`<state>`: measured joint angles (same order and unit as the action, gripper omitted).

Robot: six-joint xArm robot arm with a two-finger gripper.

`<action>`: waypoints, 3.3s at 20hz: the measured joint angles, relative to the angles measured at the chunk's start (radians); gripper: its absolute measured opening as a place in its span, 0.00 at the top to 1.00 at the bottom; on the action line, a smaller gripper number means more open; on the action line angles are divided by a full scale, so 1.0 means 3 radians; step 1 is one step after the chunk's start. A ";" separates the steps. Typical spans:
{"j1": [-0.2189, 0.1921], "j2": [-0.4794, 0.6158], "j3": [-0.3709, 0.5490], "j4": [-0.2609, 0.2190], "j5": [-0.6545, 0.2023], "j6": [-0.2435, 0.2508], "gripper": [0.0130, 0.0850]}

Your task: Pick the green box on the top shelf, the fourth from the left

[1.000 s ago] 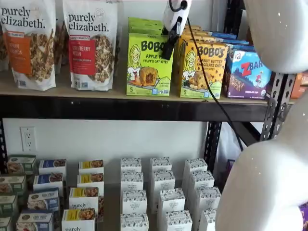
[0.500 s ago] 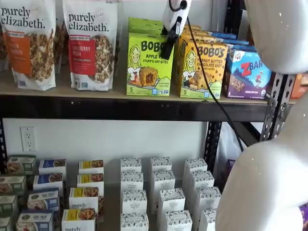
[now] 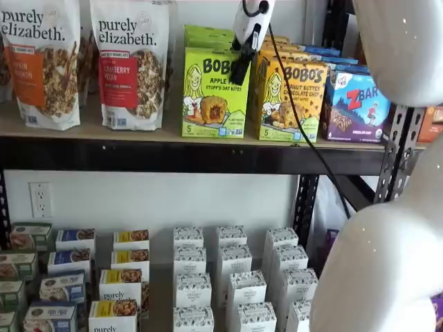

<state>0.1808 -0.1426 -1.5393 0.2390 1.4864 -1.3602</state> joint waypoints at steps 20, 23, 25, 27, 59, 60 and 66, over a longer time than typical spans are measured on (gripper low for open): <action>0.0016 0.0020 -0.0025 0.0000 0.0060 0.0015 0.78; 0.0006 0.0022 -0.0040 0.0031 0.0083 0.0011 0.78; -0.0010 0.0024 -0.0057 0.0070 0.0105 0.0002 0.78; -0.0014 0.0024 -0.0068 0.0076 0.0115 0.0000 0.78; -0.0077 0.0060 -0.0464 0.0165 0.0785 0.0042 0.89; -0.0081 0.0059 -0.0493 0.0176 0.0846 0.0048 0.89; -0.0104 -0.0038 -0.0496 0.0233 0.1008 0.0067 0.89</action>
<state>0.1498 -0.1539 -1.6882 0.3090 1.7888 -1.3400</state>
